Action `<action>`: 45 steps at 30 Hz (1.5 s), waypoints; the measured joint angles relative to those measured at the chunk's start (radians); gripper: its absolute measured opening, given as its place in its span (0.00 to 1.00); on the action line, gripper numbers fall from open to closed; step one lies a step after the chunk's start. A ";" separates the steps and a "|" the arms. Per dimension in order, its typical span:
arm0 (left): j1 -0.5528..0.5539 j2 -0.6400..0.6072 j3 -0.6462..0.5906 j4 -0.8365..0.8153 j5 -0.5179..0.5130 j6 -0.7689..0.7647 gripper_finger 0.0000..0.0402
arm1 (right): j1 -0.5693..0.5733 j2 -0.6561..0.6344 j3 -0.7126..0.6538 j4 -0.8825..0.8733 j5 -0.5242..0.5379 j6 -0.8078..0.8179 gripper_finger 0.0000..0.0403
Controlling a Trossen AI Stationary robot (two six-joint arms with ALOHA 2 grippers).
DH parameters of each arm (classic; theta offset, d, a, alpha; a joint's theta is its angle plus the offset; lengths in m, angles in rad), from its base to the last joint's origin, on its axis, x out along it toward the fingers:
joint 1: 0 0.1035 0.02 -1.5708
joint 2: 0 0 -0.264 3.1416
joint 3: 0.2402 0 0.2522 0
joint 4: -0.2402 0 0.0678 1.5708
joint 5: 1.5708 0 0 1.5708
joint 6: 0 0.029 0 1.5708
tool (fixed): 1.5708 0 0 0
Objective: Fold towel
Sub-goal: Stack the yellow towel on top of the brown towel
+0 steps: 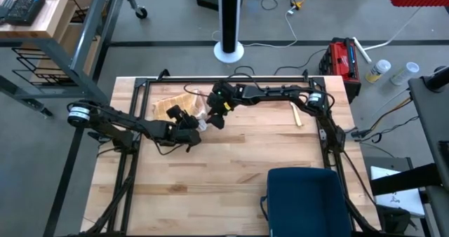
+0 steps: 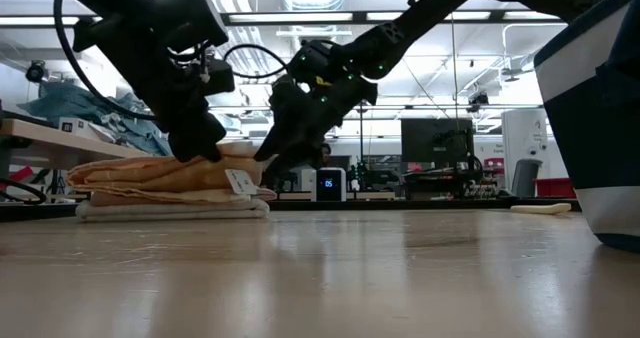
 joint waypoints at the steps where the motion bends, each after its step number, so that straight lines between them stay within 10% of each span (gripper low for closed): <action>1: -0.004 0.000 0.000 0.000 0.002 0.001 0.00 | -0.003 0.000 -0.001 0.007 -0.016 0.001 0.57; 17: -0.070 -0.029 0.001 -0.058 0.139 -0.003 0.02 | -0.021 0.000 -0.003 0.043 -0.065 0.076 0.57; 35: -0.047 -0.038 0.050 -0.082 0.212 -0.051 0.44 | -0.048 0.000 -0.005 0.118 -0.035 0.209 0.68; 45: -0.023 0.002 0.032 0.031 0.314 -0.049 0.46 | -0.068 0.019 0.006 0.159 0.070 0.286 0.73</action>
